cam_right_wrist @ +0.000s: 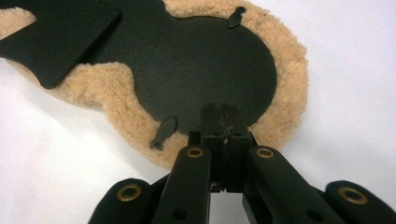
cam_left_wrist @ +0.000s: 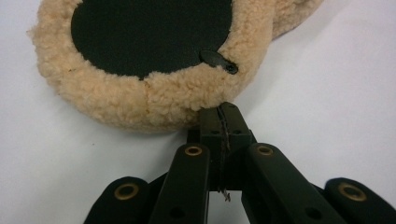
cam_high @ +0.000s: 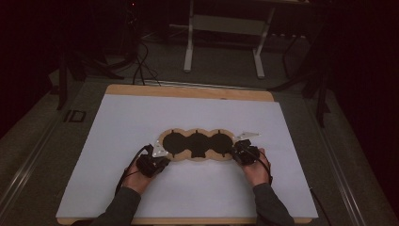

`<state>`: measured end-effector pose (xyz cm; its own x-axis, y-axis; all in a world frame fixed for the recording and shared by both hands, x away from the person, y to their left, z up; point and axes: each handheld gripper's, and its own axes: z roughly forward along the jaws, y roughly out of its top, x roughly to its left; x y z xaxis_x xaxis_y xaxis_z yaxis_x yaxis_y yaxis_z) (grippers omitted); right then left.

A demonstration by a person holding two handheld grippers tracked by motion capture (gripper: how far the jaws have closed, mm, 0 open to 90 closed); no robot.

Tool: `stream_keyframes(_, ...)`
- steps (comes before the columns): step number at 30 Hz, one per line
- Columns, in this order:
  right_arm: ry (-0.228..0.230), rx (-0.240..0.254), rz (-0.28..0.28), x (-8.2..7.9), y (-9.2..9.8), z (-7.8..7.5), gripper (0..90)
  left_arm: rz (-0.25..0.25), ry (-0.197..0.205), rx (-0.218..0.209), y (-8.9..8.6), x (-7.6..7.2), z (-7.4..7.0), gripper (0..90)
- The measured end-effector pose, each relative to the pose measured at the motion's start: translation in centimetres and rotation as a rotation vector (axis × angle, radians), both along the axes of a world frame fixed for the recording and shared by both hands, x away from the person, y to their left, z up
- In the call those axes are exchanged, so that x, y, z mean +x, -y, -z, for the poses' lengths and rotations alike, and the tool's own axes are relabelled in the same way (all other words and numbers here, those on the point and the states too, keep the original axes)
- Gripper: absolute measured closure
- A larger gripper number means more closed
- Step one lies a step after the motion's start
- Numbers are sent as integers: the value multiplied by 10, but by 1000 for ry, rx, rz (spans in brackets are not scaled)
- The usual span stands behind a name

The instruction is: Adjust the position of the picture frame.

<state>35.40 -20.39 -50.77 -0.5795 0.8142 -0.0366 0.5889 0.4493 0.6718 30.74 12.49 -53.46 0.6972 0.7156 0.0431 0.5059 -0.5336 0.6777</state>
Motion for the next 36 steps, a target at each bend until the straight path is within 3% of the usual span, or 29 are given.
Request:
stream_keyframes(8, 6, 7, 2, -2, 1, 0, 896, -14, 7, -19, -1, 0, 2, 899)
stream_keyframes(18, 32, 11, -10, -15, 10, -6, 805, -10, 28, -23, -2, -7, -4, 840)
stream_keyframes(24, 57, -6, -20, -26, 25, -6, 743, -1, 45, -66, -3, -8, -8, 821)
stream_keyframes(31, 67, 68, 22, -31, 44, 0, 707, 14, 54, -86, -1, -12, -11, 777)
stream_keyframes(36, 101, 110, 51, -34, 52, -3, 694, 17, 64, -101, -1, -14, -12, 748)
